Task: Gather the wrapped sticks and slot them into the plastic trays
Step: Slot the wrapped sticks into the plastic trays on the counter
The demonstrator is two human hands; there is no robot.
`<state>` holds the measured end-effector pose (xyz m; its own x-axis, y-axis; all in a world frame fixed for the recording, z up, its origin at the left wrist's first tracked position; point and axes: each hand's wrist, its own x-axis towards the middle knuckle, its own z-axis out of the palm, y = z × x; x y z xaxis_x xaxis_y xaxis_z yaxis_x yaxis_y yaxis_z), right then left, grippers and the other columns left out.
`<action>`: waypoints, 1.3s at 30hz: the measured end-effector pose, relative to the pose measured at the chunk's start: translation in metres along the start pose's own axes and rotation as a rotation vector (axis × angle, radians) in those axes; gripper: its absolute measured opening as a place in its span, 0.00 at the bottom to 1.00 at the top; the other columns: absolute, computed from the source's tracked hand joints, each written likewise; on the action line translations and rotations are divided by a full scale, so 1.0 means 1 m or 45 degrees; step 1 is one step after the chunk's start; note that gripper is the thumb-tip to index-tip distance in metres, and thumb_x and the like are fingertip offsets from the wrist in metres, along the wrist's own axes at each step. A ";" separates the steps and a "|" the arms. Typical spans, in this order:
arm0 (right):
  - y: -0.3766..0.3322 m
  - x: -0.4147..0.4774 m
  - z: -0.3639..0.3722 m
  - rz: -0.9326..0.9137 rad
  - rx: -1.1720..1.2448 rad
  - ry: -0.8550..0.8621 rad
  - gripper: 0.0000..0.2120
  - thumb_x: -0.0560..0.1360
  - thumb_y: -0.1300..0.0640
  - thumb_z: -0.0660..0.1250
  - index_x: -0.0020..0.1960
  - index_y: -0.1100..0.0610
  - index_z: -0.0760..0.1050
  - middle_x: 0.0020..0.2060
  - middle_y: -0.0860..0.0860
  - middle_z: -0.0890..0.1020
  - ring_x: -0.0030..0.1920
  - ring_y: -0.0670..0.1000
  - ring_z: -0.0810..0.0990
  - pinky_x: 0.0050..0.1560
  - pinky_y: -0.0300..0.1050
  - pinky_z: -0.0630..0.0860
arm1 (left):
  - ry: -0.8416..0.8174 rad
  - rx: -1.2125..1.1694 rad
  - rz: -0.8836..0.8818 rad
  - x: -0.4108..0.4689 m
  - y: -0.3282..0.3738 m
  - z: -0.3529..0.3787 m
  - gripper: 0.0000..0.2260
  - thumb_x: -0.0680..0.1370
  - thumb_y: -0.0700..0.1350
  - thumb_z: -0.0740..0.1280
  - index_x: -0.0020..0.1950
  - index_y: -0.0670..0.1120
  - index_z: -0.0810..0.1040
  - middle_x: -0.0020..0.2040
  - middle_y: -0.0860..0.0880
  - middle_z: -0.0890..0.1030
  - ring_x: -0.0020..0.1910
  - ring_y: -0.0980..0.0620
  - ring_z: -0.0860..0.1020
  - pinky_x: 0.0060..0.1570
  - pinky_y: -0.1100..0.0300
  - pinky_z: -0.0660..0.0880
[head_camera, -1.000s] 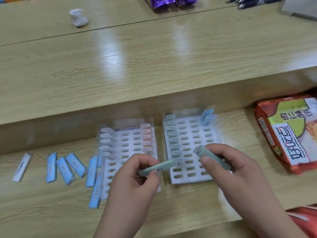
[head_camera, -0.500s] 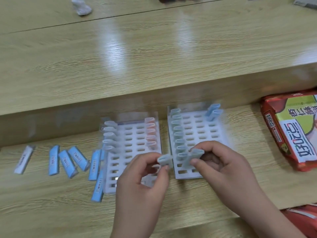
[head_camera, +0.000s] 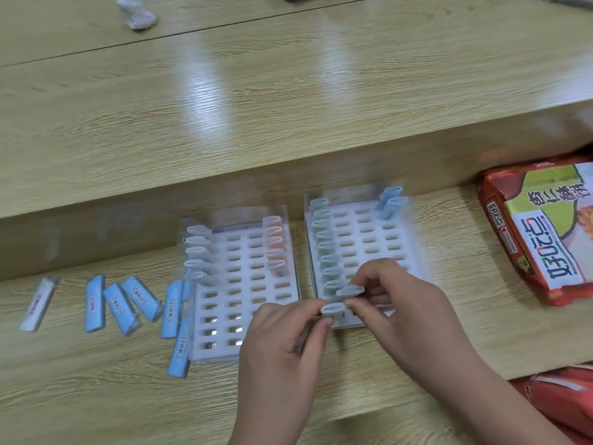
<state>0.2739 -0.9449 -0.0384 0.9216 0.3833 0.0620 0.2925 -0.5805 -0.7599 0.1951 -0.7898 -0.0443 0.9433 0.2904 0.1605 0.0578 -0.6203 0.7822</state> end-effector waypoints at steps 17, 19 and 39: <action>0.014 -0.015 0.012 -0.406 -0.275 0.264 0.18 0.75 0.61 0.69 0.61 0.46 0.75 0.50 0.39 0.84 0.54 0.33 0.75 0.46 0.26 0.70 | 0.066 0.213 0.157 -0.006 -0.014 0.021 0.08 0.79 0.49 0.65 0.51 0.51 0.83 0.48 0.58 0.80 0.45 0.55 0.74 0.44 0.58 0.73; 0.016 -0.021 0.013 -0.443 -0.287 0.314 0.20 0.74 0.64 0.66 0.62 0.47 0.75 0.52 0.41 0.84 0.52 0.36 0.79 0.44 0.31 0.74 | 0.132 0.225 0.137 -0.009 -0.012 0.024 0.09 0.79 0.48 0.64 0.51 0.49 0.84 0.49 0.53 0.76 0.43 0.53 0.72 0.40 0.57 0.74; 0.004 -0.031 0.033 -0.324 -0.459 0.351 0.24 0.71 0.60 0.58 0.61 0.45 0.80 0.55 0.52 0.78 0.45 0.57 0.78 0.42 0.53 0.75 | 0.357 0.261 0.134 -0.040 -0.062 -0.070 0.07 0.76 0.47 0.69 0.49 0.48 0.86 0.49 0.54 0.74 0.45 0.54 0.74 0.49 0.66 0.71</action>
<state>0.2379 -0.9356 -0.0647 0.8288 0.3689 0.4207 0.5404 -0.7229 -0.4306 0.1312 -0.7120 -0.0574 0.8231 0.3880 0.4146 0.0561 -0.7822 0.6205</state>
